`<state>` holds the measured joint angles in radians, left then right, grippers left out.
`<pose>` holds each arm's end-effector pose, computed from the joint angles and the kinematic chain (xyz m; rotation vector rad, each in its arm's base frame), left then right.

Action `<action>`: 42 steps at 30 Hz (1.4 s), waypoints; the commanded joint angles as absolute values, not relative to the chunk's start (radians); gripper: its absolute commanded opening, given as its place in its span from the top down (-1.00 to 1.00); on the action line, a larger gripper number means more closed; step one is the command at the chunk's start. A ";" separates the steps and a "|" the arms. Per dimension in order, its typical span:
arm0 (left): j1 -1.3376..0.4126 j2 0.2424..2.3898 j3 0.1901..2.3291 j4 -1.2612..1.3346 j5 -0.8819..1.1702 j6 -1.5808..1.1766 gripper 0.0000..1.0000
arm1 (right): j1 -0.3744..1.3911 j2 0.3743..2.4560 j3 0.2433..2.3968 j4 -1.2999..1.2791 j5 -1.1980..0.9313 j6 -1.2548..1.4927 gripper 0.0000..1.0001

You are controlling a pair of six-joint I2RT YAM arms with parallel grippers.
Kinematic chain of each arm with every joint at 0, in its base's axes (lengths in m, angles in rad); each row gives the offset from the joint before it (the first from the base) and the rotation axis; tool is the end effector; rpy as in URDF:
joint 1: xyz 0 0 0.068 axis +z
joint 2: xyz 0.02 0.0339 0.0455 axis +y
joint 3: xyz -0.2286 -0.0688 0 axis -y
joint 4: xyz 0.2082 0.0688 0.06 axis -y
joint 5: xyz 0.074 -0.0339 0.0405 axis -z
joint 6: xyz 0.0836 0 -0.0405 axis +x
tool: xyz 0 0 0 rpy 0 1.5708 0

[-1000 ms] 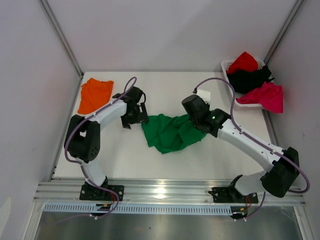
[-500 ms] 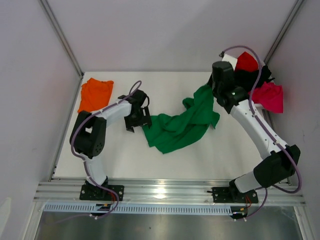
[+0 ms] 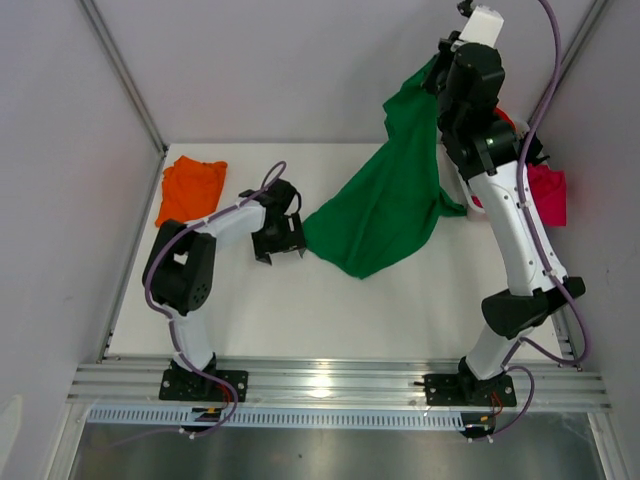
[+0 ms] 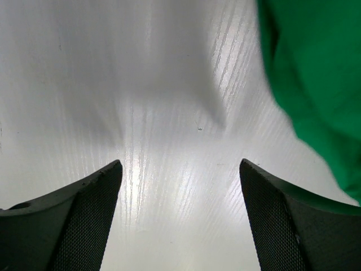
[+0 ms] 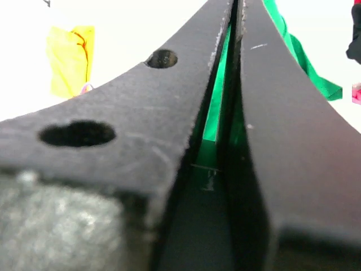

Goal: Fold and stack the t-shirts
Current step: Flatten the tshirt out

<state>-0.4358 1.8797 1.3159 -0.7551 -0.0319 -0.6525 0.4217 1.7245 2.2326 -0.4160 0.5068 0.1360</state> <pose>0.3065 -0.1398 0.1181 -0.3201 2.8882 -0.1508 0.3398 0.1079 0.5066 0.1989 1.4774 0.0758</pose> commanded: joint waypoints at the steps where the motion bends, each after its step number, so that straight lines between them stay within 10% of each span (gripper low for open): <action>1: -0.443 1.861 1.347 -0.739 -0.008 -0.653 -0.73 | 0.425 1.717 2.252 -0.434 0.500 0.103 1.00; 14: -0.618 1.799 1.397 -0.431 0.175 -0.520 -0.71 | 0.423 1.651 2.057 -0.391 0.500 0.127 1.00; 42: -0.870 2.108 1.709 -0.569 -0.249 -0.202 -0.68 | 0.420 1.614 1.945 -0.370 0.479 0.176 1.00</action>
